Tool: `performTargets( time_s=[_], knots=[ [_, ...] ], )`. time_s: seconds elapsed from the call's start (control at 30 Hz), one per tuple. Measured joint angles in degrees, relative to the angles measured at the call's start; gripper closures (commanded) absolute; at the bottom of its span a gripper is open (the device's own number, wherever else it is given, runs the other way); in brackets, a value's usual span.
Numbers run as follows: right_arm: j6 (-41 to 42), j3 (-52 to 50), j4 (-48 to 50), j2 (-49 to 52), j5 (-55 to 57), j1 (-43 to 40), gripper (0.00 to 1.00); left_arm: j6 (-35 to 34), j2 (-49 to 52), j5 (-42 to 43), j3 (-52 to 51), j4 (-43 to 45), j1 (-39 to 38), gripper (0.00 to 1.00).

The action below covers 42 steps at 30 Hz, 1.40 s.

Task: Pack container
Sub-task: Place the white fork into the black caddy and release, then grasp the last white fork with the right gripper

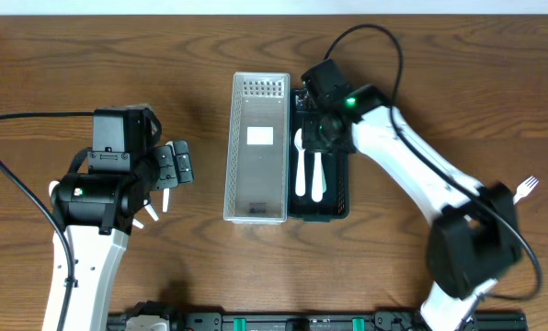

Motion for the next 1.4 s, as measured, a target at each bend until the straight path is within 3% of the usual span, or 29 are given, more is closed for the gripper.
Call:
performTargets(
  time_s=[0.07, 0.17, 0.4, 0.47, 0.5, 0.63, 0.8, 1.07, 1.4],
  knots=[
    [0.1, 0.0, 0.0, 2.2, 0.3, 0.0, 0.67, 0.0, 0.0, 0.0, 0.0, 0.0, 0.0, 0.02],
    [-0.4, -0.1, 0.4, 3.3, 0.5, 0.0, 0.52, 0.0, 0.0, 0.0, 0.0, 0.0, 0.0, 0.02],
    [-3.2, 8.9, -6.6, 2.7, 0.7, -1.5, 0.49, 0.0, 0.0, 0.0, 0.0, 0.0, 0.0, 0.02],
    [-3.8, 14.3, -10.5, 1.3, 1.8, -3.2, 0.40, 0.0, 0.0, 0.0, 0.0, 0.0, 0.0, 0.02],
    [-3.9, 16.6, -11.7, 0.0, 2.6, -4.6, 0.32, 0.0, 0.0, 0.0, 0.0, 0.0, 0.0, 0.02],
    [-4.3, 22.9, -16.7, -6.5, 5.4, -13.0, 0.29, 0.2, 0.0, 0.0, 0.0, 0.0, 0.0, 0.02],
    [-2.5, 24.5, -24.4, -11.7, 8.1, -30.2, 0.13, 0.2, 0.0, 0.0, 0.0, 0.0, 0.0, 0.02],
    [-3.2, 19.4, -24.2, -9.0, 8.7, -52.3, 0.12, 0.2, 0.0, 0.0, 0.0, 0.0, 0.0, 0.02],
    [-11.3, -2.9, -8.9, -8.8, 7.4, -63.8, 0.05, 0.2, 0.0, 0.0, 0.0, 0.0, 0.0, 0.02]
  ],
)
